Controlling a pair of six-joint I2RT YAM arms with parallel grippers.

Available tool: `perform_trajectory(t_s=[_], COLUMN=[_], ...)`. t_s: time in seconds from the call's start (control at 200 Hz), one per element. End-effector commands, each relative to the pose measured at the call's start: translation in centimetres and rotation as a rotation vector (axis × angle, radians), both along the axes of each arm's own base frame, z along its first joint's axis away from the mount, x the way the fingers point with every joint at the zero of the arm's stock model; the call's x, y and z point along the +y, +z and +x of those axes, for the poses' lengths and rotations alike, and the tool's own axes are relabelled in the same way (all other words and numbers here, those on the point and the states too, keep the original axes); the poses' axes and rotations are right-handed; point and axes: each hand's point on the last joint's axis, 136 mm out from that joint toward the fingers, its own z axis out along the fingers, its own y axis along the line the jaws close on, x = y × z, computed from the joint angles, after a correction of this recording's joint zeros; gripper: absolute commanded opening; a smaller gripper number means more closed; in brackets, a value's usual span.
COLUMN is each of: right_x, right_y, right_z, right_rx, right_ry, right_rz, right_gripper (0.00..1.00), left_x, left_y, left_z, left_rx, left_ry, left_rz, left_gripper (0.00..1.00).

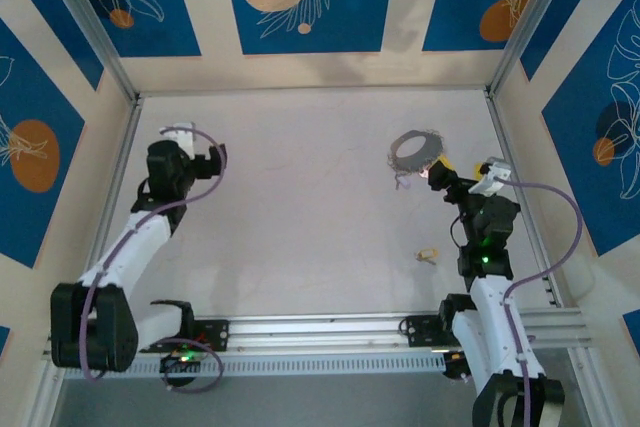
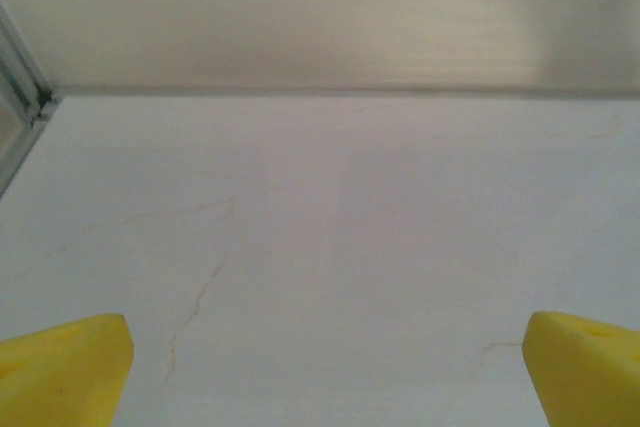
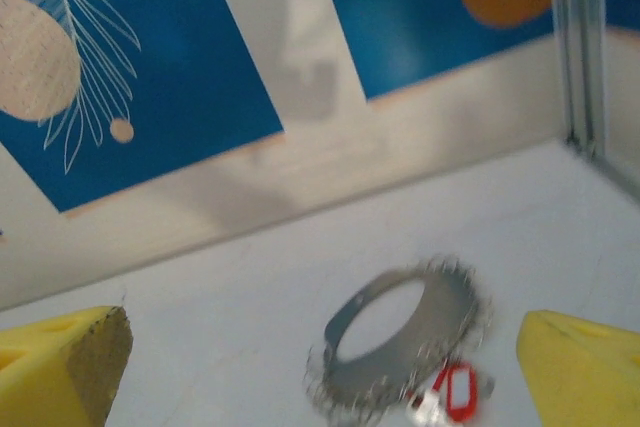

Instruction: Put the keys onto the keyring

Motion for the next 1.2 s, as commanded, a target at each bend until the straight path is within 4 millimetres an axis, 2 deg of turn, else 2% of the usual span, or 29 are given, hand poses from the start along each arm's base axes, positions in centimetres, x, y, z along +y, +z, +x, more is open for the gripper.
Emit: perform_trajectory(t_s=[0.0,0.18,0.31,0.38,0.46,0.58,0.67,0.765,0.82,0.885,0.96,1.055,1.195], right_x=[1.4,1.3,3.2,2.8,2.6,3.2,5.7,9.1,9.9,10.0,9.6,9.1,9.4], right_y=[-4.6,-6.5,-5.0,-5.6,-6.5,-8.4,-9.3,-10.1,-11.1,-12.6,-14.2,-15.3,-17.9], right_z=[0.1,1.5,3.4,4.5,6.0,8.9,11.1,13.1,14.2,15.3,16.0,16.5,15.2], right_rx=[0.275,0.47,0.445,0.496,0.544,0.609,0.644,0.663,0.698,0.735,0.79,0.855,1.007], right_ry=[0.058,0.039,0.174,0.159,0.181,0.245,0.382,0.524,0.541,0.517,0.473,0.435,0.366], right_rz=[0.145,0.219,0.258,0.26,0.255,0.233,0.241,0.228,0.224,0.22,0.236,0.248,0.207], right_gripper=[0.99,0.99,1.0,0.96,0.89,0.87,0.84,0.85,0.86,0.88,0.91,0.93,0.95], left_x=[0.9,-0.5,-1.8,-2.9,-3.5,-3.3,-3.3,-3.5,-3.1,-2.9,-2.7,-2.6,-2.6], left_y=[-1.4,2.1,4.2,4.7,4.0,1.6,0.2,0.1,-0.2,-0.4,-0.8,-1.0,-1.0], left_z=[-3.9,-6.6,-7.2,-6.8,-6.1,-5.6,-5.5,-5.2,-5.0,-4.9,-4.8,-4.8,-5.0], left_rx=[0.278,0.326,0.282,0.253,0.24,0.264,0.269,0.25,0.251,0.254,0.257,0.266,0.269], left_ry=[0.135,0.073,-0.013,-0.089,-0.139,-0.15,-0.142,-0.157,-0.135,-0.123,-0.113,-0.106,-0.104], left_rz=[-0.129,-0.204,-0.235,-0.237,-0.217,-0.167,-0.175,-0.167,-0.157,-0.148,-0.143,-0.146,-0.144], left_gripper=[1.0,1.0,1.0,1.0,1.0,1.0,1.0,1.0,1.0,1.0,1.0,1.0,1.0])
